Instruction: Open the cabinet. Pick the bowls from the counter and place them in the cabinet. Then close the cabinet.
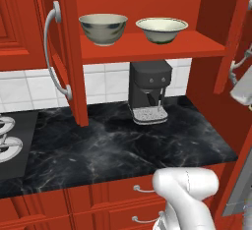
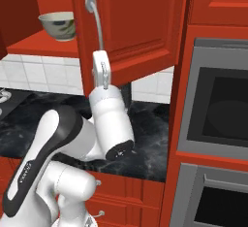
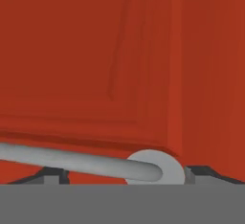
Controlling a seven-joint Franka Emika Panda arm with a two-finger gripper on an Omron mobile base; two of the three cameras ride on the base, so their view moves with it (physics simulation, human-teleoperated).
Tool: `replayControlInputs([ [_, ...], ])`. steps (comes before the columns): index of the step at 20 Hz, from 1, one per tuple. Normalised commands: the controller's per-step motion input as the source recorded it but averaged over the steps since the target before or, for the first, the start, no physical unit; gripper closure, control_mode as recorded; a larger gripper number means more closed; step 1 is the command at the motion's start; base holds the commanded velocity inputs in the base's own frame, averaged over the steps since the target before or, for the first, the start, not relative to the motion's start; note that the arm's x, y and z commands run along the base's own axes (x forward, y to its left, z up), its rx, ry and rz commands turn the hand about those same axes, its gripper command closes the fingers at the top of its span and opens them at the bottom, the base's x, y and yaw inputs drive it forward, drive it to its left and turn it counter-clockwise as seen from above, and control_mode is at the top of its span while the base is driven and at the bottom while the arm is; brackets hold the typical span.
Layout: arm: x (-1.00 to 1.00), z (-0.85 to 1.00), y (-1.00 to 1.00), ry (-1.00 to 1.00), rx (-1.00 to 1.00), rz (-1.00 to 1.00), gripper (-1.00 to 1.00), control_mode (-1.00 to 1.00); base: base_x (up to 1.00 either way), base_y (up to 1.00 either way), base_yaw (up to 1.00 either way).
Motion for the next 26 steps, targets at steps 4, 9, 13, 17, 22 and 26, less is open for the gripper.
replayControlInputs([
  [4, 0.82, 0.0, 0.38, -0.1, -0.02, 0.0, -1.0, -1.0, 0.0, 0.0, 0.0],
  [9, 0.72, 0.0, 0.2, -0.12, -0.03, 0.0, -1.0, -1.0, 0.0, 0.0, 0.0],
  [13, 0.65, 0.0, 0.12, -0.14, -0.05, -0.01, -1.0, -1.0, 0.0, 0.0, 0.0],
  [17, 0.59, 0.0, 0.13, -0.15, -0.04, -0.02, -1.0, -1.0, 0.0, 0.0, 0.0],
  [22, 0.64, 0.0, 0.15, -0.14, -0.04, -0.04, -1.0, -1.0, 0.0, 0.0, 0.0],
  [26, 0.76, 0.0, 0.13, -0.03, -0.04, -0.08, -1.0, -1.0, 0.0, 0.0, 0.0],
])
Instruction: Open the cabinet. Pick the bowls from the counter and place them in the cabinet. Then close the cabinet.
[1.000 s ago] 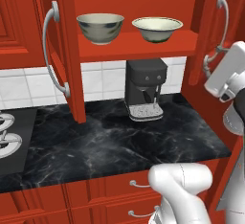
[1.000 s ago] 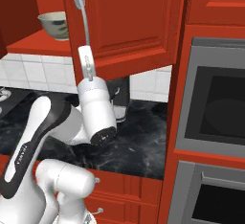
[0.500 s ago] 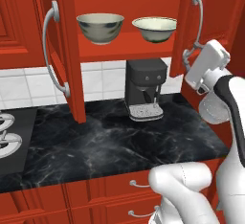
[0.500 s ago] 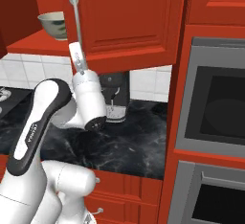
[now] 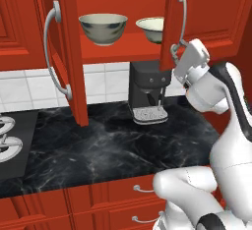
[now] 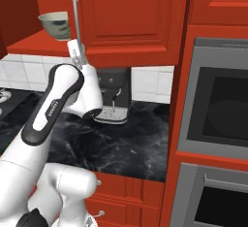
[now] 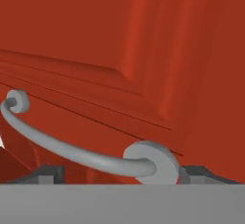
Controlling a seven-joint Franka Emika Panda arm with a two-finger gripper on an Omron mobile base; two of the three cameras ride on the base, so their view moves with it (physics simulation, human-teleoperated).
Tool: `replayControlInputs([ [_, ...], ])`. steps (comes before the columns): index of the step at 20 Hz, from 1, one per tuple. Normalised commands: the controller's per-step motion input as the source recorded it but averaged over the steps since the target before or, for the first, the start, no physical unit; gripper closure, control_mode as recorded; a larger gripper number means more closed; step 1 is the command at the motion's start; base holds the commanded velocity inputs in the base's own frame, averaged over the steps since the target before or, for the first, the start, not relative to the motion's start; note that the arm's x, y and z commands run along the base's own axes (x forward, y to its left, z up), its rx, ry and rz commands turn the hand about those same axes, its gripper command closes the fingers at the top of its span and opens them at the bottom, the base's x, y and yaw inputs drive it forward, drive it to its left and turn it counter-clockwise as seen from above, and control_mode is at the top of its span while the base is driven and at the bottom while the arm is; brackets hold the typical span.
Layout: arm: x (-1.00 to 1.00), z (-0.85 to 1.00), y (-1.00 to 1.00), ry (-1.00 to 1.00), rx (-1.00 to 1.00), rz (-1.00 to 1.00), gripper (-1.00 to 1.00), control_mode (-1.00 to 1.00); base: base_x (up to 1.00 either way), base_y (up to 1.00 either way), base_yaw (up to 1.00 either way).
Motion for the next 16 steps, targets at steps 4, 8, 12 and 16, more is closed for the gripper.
replayControlInputs([
  [4, 0.83, 0.0, 0.08, 0.0, -0.02, -0.06, -1.0, -1.0, 0.0, 0.0, 0.0],
  [8, 0.87, 0.0, 0.05, 0.0, -0.01, -0.04, -1.0, -1.0, 0.0, 0.0, 0.0],
  [12, 0.96, 0.0, 0.01, 0.03, 0.0, -0.02, -1.0, -1.0, 0.0, 0.0, 0.0],
  [16, 0.95, 0.0, 0.01, 0.11, 0.0, -0.01, -1.0, -1.0, 0.0, 0.0, 0.0],
])
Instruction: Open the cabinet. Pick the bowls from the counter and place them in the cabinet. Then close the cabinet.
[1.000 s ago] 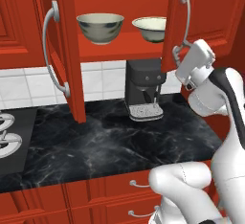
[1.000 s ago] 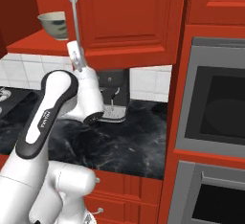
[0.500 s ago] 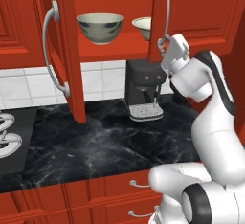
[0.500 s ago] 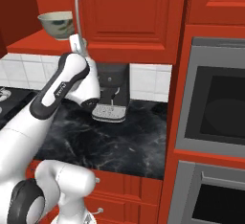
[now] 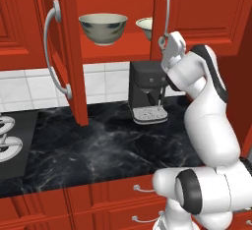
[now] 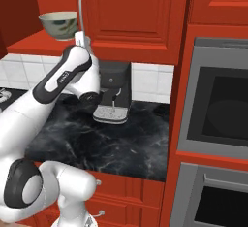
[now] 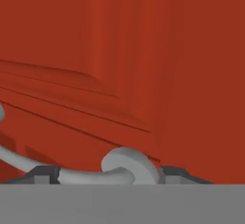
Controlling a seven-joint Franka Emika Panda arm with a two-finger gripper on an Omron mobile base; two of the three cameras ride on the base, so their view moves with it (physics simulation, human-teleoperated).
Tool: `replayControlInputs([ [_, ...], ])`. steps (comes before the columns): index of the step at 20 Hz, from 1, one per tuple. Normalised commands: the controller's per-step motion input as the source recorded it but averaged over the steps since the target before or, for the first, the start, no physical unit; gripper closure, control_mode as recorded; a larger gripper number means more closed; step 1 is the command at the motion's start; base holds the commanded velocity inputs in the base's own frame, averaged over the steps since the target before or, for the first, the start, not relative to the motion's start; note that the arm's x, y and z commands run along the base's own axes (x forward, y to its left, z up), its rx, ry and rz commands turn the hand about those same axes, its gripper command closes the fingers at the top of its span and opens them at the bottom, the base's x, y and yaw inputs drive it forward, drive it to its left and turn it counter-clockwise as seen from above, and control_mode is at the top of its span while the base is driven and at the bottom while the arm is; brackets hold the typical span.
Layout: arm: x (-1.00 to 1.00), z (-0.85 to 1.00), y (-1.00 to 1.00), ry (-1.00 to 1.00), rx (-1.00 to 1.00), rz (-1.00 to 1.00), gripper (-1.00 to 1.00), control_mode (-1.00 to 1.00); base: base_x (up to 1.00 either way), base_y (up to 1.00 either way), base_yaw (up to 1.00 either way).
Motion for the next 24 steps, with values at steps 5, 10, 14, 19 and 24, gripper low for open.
replayControlInputs([
  [5, 0.58, 0.0, 0.0, 0.2, 0.0, -0.01, -1.0, -1.0, 0.0, 0.0, 0.0],
  [10, -0.25, 0.0, -0.11, 0.05, 0.07, 0.0, -1.0, -1.0, 0.0, 0.0, 0.0],
  [14, -0.8, 0.0, 0.0, 0.0, 0.1, 0.0, -1.0, -1.0, 0.0, 0.0, 0.0],
  [19, -0.73, 0.0, 0.0, 0.0, 0.05, 0.0, -1.0, -1.0, 0.0, 0.0, 0.0],
  [24, -0.85, 0.35, 0.03, 0.01, 0.0, 0.0, -1.0, -1.0, 0.0, 0.0, 0.0],
])
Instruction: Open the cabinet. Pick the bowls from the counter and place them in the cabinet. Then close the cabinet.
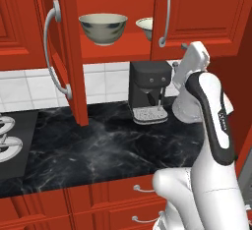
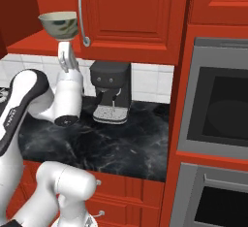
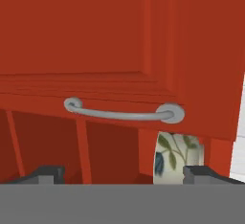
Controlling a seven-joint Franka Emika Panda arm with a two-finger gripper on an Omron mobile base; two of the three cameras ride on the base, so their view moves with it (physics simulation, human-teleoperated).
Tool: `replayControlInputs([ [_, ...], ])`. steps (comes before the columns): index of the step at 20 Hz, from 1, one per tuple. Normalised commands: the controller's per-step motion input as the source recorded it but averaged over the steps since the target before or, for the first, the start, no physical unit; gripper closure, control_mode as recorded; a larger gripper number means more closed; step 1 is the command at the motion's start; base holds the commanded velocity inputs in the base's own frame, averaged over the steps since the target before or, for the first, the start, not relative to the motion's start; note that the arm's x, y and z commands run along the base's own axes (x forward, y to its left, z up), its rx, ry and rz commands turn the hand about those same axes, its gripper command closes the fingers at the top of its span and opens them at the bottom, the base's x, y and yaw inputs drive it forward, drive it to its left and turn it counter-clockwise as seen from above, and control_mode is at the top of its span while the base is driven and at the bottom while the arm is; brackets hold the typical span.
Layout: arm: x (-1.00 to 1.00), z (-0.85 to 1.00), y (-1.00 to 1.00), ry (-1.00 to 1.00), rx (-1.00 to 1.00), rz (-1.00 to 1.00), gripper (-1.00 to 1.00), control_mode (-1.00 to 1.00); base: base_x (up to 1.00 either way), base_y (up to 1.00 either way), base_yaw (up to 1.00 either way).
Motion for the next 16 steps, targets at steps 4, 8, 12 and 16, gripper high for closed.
replayControlInputs([
  [4, -0.78, 0.56, 0.0, 0.11, 0.0, 0.0, -1.0, -1.0, 0.0, 0.0, 0.0],
  [8, -0.8, 0.49, 0.0, 0.17, 0.0, 0.0, -1.0, -1.0, 0.0, 0.0, 0.0],
  [12, -0.86, 0.25, 0.04, 0.18, 0.0, 0.0, -1.0, -1.0, 0.0, 0.0, 0.0],
  [16, -0.89, 0.01, 0.18, 0.08, 0.0, -0.01, -1.0, -1.0, 0.0, 0.0, 0.0],
])
